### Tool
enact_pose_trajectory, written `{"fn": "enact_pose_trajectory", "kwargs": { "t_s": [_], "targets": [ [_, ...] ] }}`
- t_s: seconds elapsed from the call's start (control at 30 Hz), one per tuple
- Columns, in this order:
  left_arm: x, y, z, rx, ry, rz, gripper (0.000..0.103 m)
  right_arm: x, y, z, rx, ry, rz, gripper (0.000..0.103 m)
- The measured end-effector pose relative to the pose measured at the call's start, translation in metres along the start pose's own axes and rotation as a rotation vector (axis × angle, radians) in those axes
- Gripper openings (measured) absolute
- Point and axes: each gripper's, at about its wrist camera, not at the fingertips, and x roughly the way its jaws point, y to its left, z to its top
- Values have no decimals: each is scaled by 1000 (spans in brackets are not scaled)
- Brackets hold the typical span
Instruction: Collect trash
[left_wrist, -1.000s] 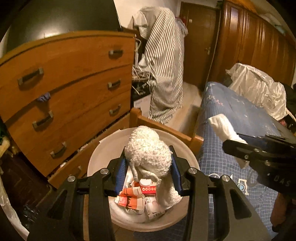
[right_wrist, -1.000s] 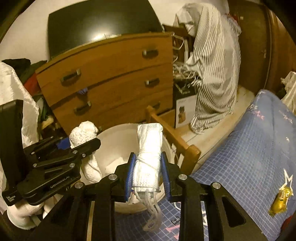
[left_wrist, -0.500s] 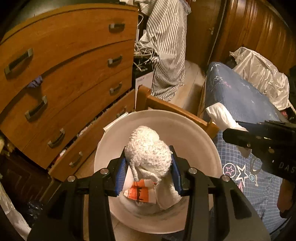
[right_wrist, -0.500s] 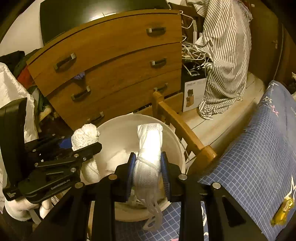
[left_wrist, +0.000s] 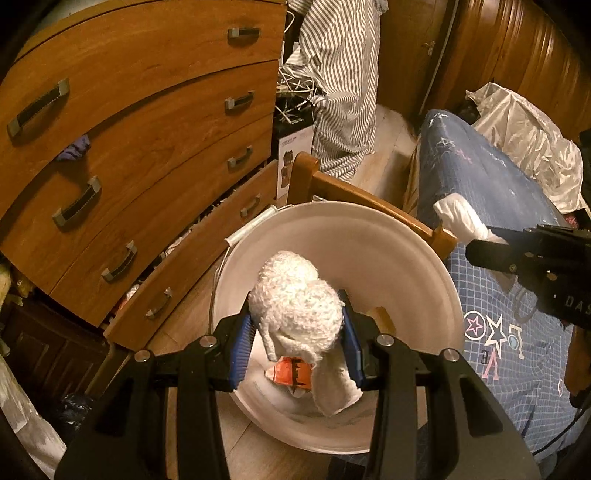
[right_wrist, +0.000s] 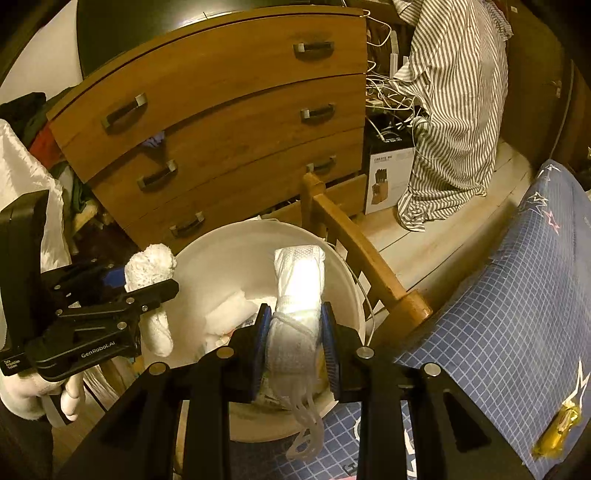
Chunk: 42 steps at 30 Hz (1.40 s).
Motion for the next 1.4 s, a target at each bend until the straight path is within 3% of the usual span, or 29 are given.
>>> {"fn": "enact_pose_trajectory", "kwargs": {
  "t_s": [0.33,0.47,0.77,0.87,1.1,1.27,1.4],
  "targets": [
    [5,0,1,3,0,7,43,2,0,2,0,-1,10,29],
    [4,-1,4,1,-15,21,56,1,-1,2,6,-11,19,40],
    [-5,-3,3,-14,-62,28,68,-2,1,-4,12,-29,27,40],
    [-16,-3,-2,-42,-113,36,78,-9,2,-11,14,-65,39,43],
    [-67,-13,-38,-71,-304,94,97,-54,13,-53,-12,-239,48,66],
    [-104,-21,-70,-109,-419,125,97,-98,21,-100,-39,-348,45,73],
    [-125,-28,-95,-113,-454,86,97,-128,30,-130,-49,-408,34,76]
  ]
}}
